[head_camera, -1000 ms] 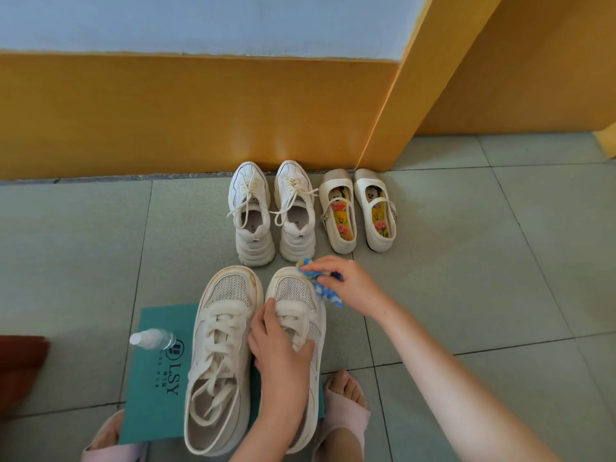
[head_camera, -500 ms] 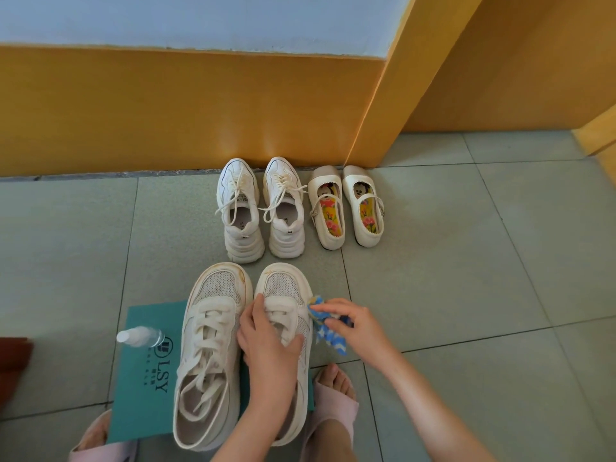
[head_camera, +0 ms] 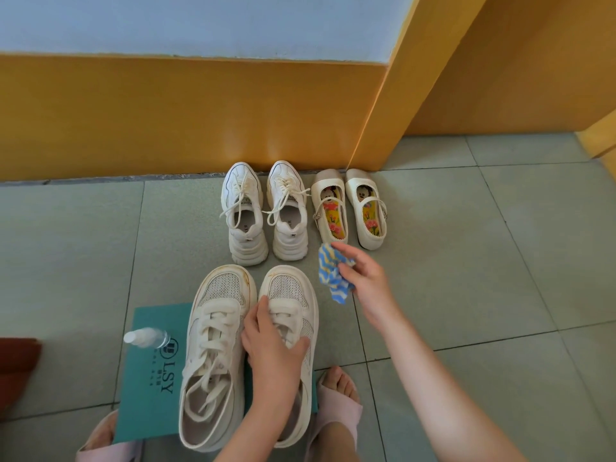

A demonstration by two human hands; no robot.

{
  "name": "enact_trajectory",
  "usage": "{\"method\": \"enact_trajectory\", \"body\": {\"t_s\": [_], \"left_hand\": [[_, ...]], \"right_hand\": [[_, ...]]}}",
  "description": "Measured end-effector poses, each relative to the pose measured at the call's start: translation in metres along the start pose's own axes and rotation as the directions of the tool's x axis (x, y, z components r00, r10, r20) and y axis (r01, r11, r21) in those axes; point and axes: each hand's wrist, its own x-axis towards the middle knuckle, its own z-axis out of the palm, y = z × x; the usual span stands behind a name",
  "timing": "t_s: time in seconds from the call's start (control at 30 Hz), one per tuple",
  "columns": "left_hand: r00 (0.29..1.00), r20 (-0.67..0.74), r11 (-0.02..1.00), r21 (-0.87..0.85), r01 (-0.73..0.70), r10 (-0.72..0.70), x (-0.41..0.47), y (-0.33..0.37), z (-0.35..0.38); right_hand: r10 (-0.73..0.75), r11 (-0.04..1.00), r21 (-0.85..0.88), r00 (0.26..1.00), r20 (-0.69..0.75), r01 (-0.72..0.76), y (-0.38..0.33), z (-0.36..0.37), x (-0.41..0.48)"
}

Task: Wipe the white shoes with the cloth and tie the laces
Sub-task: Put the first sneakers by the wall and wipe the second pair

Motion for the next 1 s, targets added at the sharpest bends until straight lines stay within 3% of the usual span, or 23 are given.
{"method": "enact_trajectory", "body": {"t_s": [0.13,0.23,0.37,0.53,1.0], "left_hand": [[1.0,-0.001,1.0,0.002,-0.006,0.006,0.001,-0.003,0.001],[1.0,-0.002,1.0,0.001,0.003,-0.003,0.001,-0.003,0.001],[1.0,-0.008,1.0,-0.009,0.001,-0.001,0.002,-0.004,0.002],[1.0,-0.012,1.0,-0.005,-0.003,0.002,0.001,-0.004,0.003],[1.0,-0.013,1.0,-0.023,0.003,-0.004,0.001,-0.002,0.002]], "right_hand": [[-0.085,0.965,-0.24,0.993,0.083,0.102,-0.008,0.026,0.027],[-0.047,0.903,-0.409,0.977,0.209,0.131,-0.006,0.041,0.034],[-0.019,0.85,-0.506,0.968,0.25,0.147,0.0,0.041,0.027],[0.012,0.856,-0.503,0.97,0.245,0.116,0.009,0.027,0.007],[0.023,0.937,-0.347,0.999,-0.046,-0.038,0.041,0.014,-0.03]]}}
